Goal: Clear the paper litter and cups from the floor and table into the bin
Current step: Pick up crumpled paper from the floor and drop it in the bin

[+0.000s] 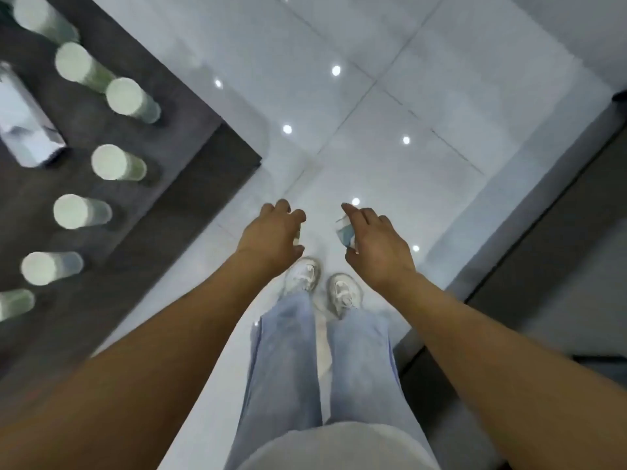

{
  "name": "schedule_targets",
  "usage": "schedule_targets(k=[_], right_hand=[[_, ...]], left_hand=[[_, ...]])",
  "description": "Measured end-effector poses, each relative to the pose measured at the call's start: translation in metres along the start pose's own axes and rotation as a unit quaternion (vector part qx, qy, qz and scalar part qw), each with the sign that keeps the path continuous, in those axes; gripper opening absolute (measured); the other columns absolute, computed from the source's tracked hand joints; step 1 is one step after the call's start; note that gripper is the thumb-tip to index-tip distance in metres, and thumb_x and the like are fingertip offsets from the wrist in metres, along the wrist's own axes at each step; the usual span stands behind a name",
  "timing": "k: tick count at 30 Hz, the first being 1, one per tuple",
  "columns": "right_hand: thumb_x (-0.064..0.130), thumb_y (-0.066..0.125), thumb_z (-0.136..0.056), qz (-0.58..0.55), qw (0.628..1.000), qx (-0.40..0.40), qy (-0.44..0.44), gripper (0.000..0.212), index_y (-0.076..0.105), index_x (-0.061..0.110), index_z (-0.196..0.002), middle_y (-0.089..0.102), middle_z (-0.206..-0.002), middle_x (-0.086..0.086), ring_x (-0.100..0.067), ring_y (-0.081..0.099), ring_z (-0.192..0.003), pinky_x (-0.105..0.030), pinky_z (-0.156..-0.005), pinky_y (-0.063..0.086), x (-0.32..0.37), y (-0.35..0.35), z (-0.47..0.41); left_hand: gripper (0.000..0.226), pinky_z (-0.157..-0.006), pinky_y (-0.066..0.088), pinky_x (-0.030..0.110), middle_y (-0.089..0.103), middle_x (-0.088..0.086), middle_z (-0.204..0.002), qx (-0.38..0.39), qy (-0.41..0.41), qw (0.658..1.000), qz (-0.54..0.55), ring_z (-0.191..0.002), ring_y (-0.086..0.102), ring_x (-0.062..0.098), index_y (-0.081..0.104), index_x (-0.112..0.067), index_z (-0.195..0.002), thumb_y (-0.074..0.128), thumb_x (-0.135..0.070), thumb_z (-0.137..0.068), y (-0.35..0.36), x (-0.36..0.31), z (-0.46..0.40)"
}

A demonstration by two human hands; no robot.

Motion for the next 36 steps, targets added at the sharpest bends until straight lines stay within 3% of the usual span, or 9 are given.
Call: schedule_targets(k=[7,13,21,27,32,36], right_hand=[[0.011,0.057,-0.089,0.105,0.982,0.017,-0.155,0.071,0.024,0.026,-0.15,0.043,-0.142,0.001,-0.022,0.045,-0.119,-0.033,-0.082,0.048,0.113,-0.056,0.064],[0.017,0.065,-0.089,0.179,0.935,0.065,-0.3,0.073,0.024,0.027,-0.149,0.041,-0.146,0.001,-0.023,0.045,-0.124,-0.034,-0.094,0.049,0.242,-0.033,0.124],[0.019,0.067,-0.086,0.283,0.827,0.126,-0.47,0.078,0.023,0.028,-0.15,0.042,-0.144,0.001,-0.024,0.045,-0.125,-0.037,-0.097,0.047,0.427,0.087,0.227],[0.02,0.067,-0.085,0.313,0.772,0.17,-0.526,0.076,0.026,0.028,-0.148,0.044,-0.143,0.0,-0.024,0.046,-0.125,-0.041,-0.098,0.046,0.526,0.209,0.32],[0.02,0.067,-0.084,0.335,0.727,0.203,-0.564,0.076,0.025,0.029,-0.147,0.044,-0.142,0.0,-0.026,0.045,-0.124,-0.041,-0.094,0.048,0.594,0.292,0.381],[0.02,0.066,-0.084,0.356,0.699,0.212,-0.582,0.075,0.025,0.029,-0.147,0.044,-0.141,-0.001,-0.027,0.046,-0.122,-0.042,-0.094,0.049,0.653,0.342,0.402]], left_hand=[[0.045,-0.085,0.046,0.034,0.045,0.004,-0.126,-0.08,-0.146,0.981,0.099,-0.117,0.041,0.024,0.05,-0.021,-0.128,0.064,-0.03,-0.086,-0.043,0.038,0.157],[0.047,-0.085,0.045,0.031,0.044,0.002,-0.13,-0.168,-0.303,0.913,0.216,-0.118,0.041,0.022,0.048,-0.022,-0.13,0.064,-0.03,-0.086,-0.03,0.09,0.303],[0.049,-0.08,0.044,0.029,0.044,0.001,-0.129,-0.241,-0.466,0.792,0.313,-0.119,0.04,0.021,0.047,-0.023,-0.132,0.064,-0.03,-0.087,0.053,0.178,0.5],[0.048,-0.073,0.039,0.025,0.046,0.001,-0.127,-0.24,-0.519,0.743,0.348,-0.116,0.042,0.02,0.048,-0.023,-0.13,0.064,-0.032,-0.086,0.143,0.239,0.629],[0.049,-0.078,0.046,0.031,0.045,0.001,-0.126,-0.233,-0.558,0.702,0.377,-0.114,0.042,0.022,0.048,-0.023,-0.13,0.064,-0.033,-0.085,0.203,0.29,0.717],[0.049,-0.076,0.044,0.031,0.046,0.001,-0.125,-0.248,-0.574,0.676,0.39,-0.113,0.042,0.022,0.048,-0.023,-0.129,0.064,-0.033,-0.084,0.231,0.343,0.765]])
Point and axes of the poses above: each hand's wrist, its own z-axis away from the middle knuckle, its own y-axis out of the palm, x = y × z, the point moved 4 cm from there along -z, towards the middle knuckle
